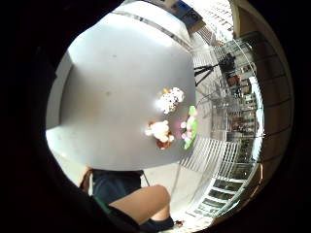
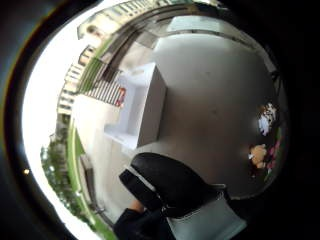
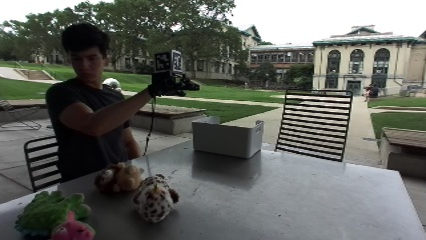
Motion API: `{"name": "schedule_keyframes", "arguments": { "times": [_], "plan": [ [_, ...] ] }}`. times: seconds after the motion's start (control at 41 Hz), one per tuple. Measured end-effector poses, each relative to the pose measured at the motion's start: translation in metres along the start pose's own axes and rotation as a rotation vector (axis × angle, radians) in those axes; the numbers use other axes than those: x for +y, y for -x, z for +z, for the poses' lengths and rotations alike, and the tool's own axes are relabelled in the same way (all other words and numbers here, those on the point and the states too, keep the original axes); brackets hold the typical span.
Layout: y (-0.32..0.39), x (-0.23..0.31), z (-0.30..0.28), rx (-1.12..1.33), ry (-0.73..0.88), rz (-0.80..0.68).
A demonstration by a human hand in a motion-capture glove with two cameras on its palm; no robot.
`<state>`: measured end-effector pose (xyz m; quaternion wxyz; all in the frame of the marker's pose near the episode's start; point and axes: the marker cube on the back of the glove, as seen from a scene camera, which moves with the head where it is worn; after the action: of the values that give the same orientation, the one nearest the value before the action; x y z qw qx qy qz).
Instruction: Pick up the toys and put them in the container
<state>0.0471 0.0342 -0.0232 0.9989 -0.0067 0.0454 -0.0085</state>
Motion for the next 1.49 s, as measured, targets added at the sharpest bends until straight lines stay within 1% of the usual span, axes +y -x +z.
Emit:
{"name": "schedule_keyframes", "arguments": {
  "times": [0.195, 0.39, 0.561, 0.659, 0.805, 1.001, 1.318, 1.489],
  "plan": [
    [-0.067, 0.029, -0.005, 0.008, -0.027, 0.055],
    [-0.147, 0.053, 0.016, -0.01, -0.014, 0.144],
    [-0.213, 0.074, 0.059, -0.023, -0.01, 0.242],
    [-0.237, 0.087, 0.091, -0.031, 0.022, 0.289],
    [-0.256, 0.109, 0.142, -0.057, 0.1, 0.336],
    [-0.265, 0.127, 0.192, -0.066, 0.156, 0.353],
    [-0.266, 0.144, 0.251, -0.061, 0.29, 0.406],
    [-0.269, 0.154, 0.266, -0.101, 0.33, 0.486]
  ]
}}
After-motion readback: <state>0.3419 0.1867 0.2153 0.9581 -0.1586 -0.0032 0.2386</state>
